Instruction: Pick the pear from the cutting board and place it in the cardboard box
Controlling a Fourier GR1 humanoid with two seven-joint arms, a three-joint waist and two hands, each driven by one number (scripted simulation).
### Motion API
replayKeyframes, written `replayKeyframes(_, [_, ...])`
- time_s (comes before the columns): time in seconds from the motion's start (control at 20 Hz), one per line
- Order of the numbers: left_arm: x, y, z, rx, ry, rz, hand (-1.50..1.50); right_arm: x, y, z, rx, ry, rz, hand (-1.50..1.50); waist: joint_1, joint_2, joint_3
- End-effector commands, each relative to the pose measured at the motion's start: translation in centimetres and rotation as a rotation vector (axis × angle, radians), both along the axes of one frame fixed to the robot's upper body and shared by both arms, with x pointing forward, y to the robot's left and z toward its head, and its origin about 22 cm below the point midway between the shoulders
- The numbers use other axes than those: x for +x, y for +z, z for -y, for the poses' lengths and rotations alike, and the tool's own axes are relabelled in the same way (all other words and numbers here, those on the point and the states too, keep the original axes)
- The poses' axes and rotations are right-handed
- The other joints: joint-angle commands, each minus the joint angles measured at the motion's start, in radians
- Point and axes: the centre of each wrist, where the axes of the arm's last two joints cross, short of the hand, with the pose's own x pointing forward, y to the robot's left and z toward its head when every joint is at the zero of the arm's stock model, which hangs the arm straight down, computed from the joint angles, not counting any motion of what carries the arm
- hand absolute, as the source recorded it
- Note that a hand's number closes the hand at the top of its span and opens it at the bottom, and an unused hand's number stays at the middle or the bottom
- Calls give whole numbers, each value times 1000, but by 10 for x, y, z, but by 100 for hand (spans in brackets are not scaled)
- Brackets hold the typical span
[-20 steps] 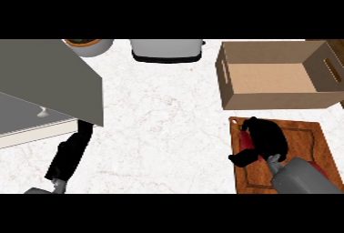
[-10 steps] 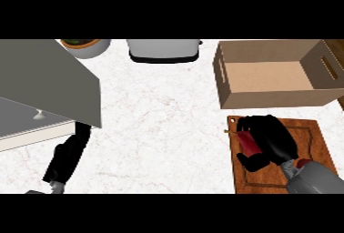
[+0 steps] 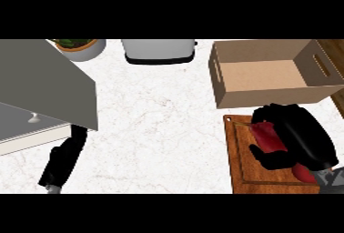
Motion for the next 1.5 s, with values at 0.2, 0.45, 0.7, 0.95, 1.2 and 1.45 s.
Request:
replayKeyframes(0.2, [34,45,34,-63,-115,210,0,-33,72,-3,199,88,111,150,-54,-14,8])
replayKeyframes(0.45, [34,51,33,-72,-134,232,0,-33,90,15,279,-46,117,150,-28,-3,9])
replayKeyframes(0.7, [41,53,41,-74,-147,232,0,-31,126,29,301,-128,182,150,-19,2,9])
replayKeyframes(0.95, [43,56,42,-76,-179,240,0,-17,140,38,327,-195,192,150,26,9,8])
replayKeyframes(1.2, [36,57,66,-78,-205,229,0,-3,144,50,347,-229,160,150,39,8,10])
replayKeyframes(1.45, [46,58,61,-72,-210,248,0,17,158,60,404,-249,173,150,50,13,9])
